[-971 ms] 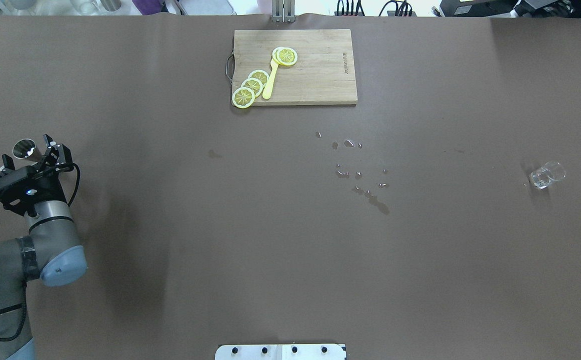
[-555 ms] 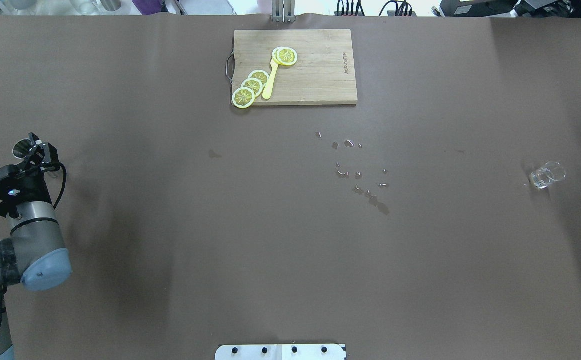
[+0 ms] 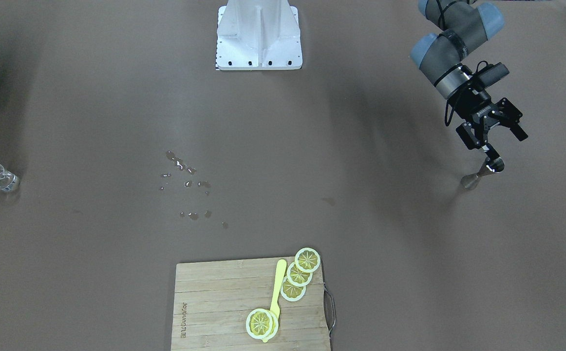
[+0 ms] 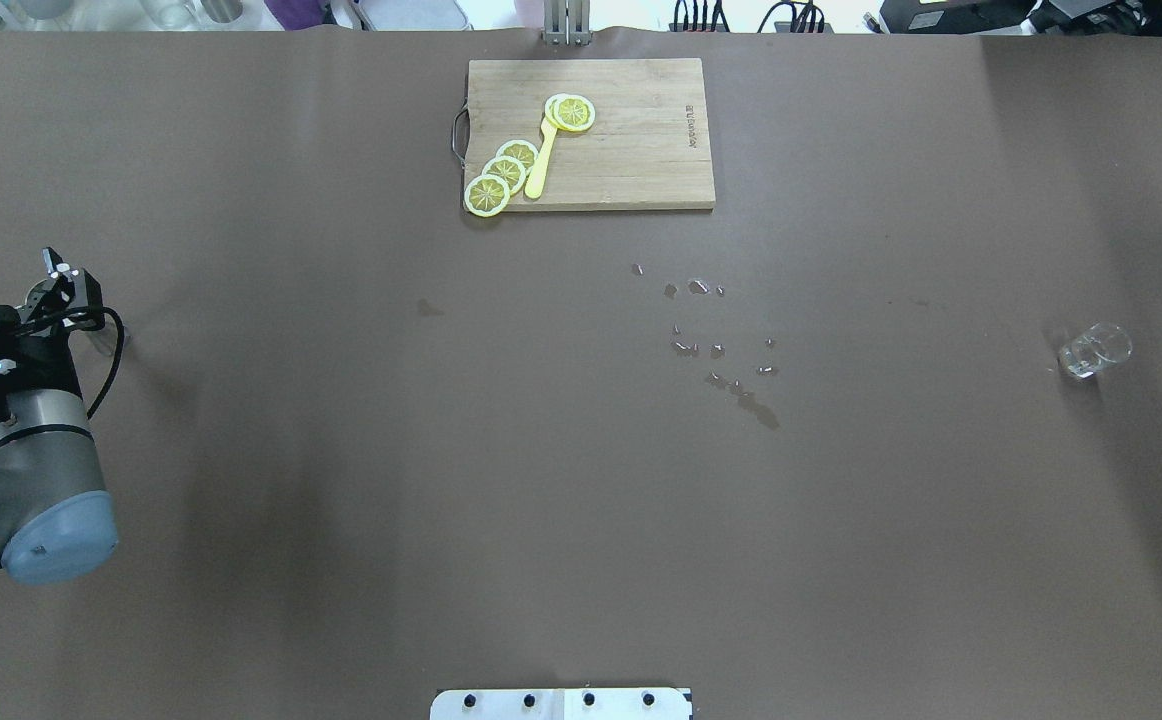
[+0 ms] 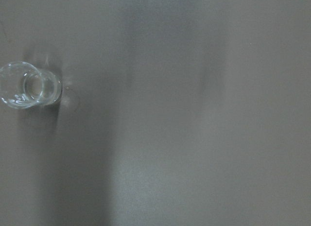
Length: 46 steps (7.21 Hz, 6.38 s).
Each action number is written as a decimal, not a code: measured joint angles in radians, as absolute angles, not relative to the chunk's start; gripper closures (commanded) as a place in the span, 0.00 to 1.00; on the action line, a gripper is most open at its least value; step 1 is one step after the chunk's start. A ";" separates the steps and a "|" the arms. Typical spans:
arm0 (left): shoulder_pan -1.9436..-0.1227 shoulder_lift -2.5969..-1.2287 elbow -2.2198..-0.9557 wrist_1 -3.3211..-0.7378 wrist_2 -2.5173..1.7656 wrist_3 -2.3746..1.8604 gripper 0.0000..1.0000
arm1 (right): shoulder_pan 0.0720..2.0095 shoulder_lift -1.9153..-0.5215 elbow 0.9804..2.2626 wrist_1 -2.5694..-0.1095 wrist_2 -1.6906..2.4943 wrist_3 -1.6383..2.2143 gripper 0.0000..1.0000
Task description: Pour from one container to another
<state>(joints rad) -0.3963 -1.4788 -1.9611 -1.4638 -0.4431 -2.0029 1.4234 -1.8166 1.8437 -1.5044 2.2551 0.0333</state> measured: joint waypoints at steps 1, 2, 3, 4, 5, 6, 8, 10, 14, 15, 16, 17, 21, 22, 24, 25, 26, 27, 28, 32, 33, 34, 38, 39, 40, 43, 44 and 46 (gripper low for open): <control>-0.399 -1.484 -1.987 -1.469 -0.455 -1.921 0.03 | 1.423 -1.819 1.843 -1.506 2.258 0.034 0.00; -0.400 -1.491 -2.011 -1.483 -0.477 -1.830 0.03 | 1.424 -1.820 1.844 -1.506 2.260 0.039 0.00; -0.401 -1.503 -2.027 -1.524 -0.504 -1.721 0.03 | 1.428 -1.822 1.844 -1.506 2.262 0.042 0.00; -0.405 -1.520 -2.041 -1.611 -0.556 -1.567 0.03 | 1.433 -1.829 1.842 -1.506 2.263 0.042 0.00; -0.419 -1.534 -2.050 -1.729 -0.638 -1.397 0.03 | 1.436 -1.833 1.843 -1.506 2.265 0.042 0.00; -0.449 -1.555 -2.054 -1.853 -0.756 -1.213 0.03 | 1.440 -1.836 1.847 -1.506 2.266 0.039 0.00; -0.506 -1.617 -2.051 -1.959 -0.991 -0.958 0.03 | 1.453 -1.838 1.859 -1.505 2.269 0.033 0.00; -0.540 -1.674 -2.040 -1.970 -1.217 -0.782 0.04 | 1.455 -1.831 1.862 -1.502 2.271 0.032 0.00; -0.705 -1.763 -2.022 -1.935 -1.636 -0.485 0.04 | 1.456 -1.836 1.859 -1.506 2.273 0.032 0.00; -0.777 -1.793 -2.007 -1.898 -1.742 -0.407 0.04 | 1.456 -1.840 1.854 -1.507 2.269 0.034 0.00; -0.849 -1.822 -1.989 -1.859 -1.838 -0.333 0.04 | 1.456 -1.844 1.844 -1.507 2.264 0.037 0.00; -0.914 -1.854 -1.964 -1.818 -1.925 -0.264 0.04 | 1.456 -1.846 1.832 -1.507 2.262 0.039 0.00; -1.108 -1.911 -1.902 -1.704 -2.178 -0.108 0.03 | 1.456 -1.838 1.824 -1.506 2.258 0.041 0.00; -1.163 -1.910 -1.884 -1.674 -2.214 -0.039 0.03 | 1.456 -1.837 1.825 -1.506 2.256 0.041 0.00; -1.258 -1.898 -1.865 -1.582 -2.269 0.076 0.03 | 1.456 -1.838 1.825 -1.506 2.255 0.041 0.00; -1.293 -1.862 -1.864 -1.553 -2.289 0.097 0.03 | 1.456 -1.837 1.825 -1.506 2.254 0.041 0.00; -1.324 -1.814 -1.861 -1.544 -2.308 0.105 0.03 | 1.456 -1.835 1.826 -1.506 2.254 0.041 0.00; -1.357 -1.771 -1.857 -1.544 -2.315 0.108 0.02 | 1.456 -1.836 1.827 -1.506 2.254 0.040 0.00; -1.388 -1.729 -1.851 -1.546 -2.316 0.109 0.02 | 1.456 -1.839 1.828 -1.506 2.253 0.038 0.00; -1.508 -1.525 -1.829 -1.543 -2.345 0.205 0.02 | 1.456 -1.841 1.830 -1.506 2.254 0.032 0.00; -1.553 -1.481 -1.805 -1.541 -2.349 0.213 0.02 | 1.456 -1.839 1.831 -1.505 2.254 0.030 0.00; -1.593 -1.443 -1.786 -1.539 -2.350 0.216 0.02 | 1.460 -1.840 1.836 -1.504 2.253 0.028 0.00; -1.639 -1.369 -1.771 -1.531 -2.358 0.206 0.02 | 1.459 -1.838 1.845 -1.508 2.238 0.027 0.00; -1.641 -1.371 -1.773 -1.514 -2.372 0.202 0.02 | 1.457 -1.836 1.849 -1.507 2.238 0.027 0.00; -1.644 -1.377 -1.778 -1.487 -2.390 0.173 0.02 | 1.456 -1.835 1.851 -1.506 2.237 0.027 0.00; -1.651 -1.387 -1.790 -1.501 -2.411 0.058 0.02 | 1.451 -1.835 1.855 -1.506 2.232 0.024 0.00; -1.652 -1.383 -1.775 -1.547 -2.412 0.052 0.02 | 1.445 -1.835 1.863 -1.506 2.229 0.023 0.00; -1.652 -1.374 -1.739 -1.640 -2.413 0.050 0.02 | 1.435 -1.836 1.876 -1.506 2.225 0.022 0.00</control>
<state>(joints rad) -1.6521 -1.3738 -1.7391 -1.6401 -2.4129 0.0498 1.4346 -1.8360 1.8764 -1.5064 2.2254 0.0218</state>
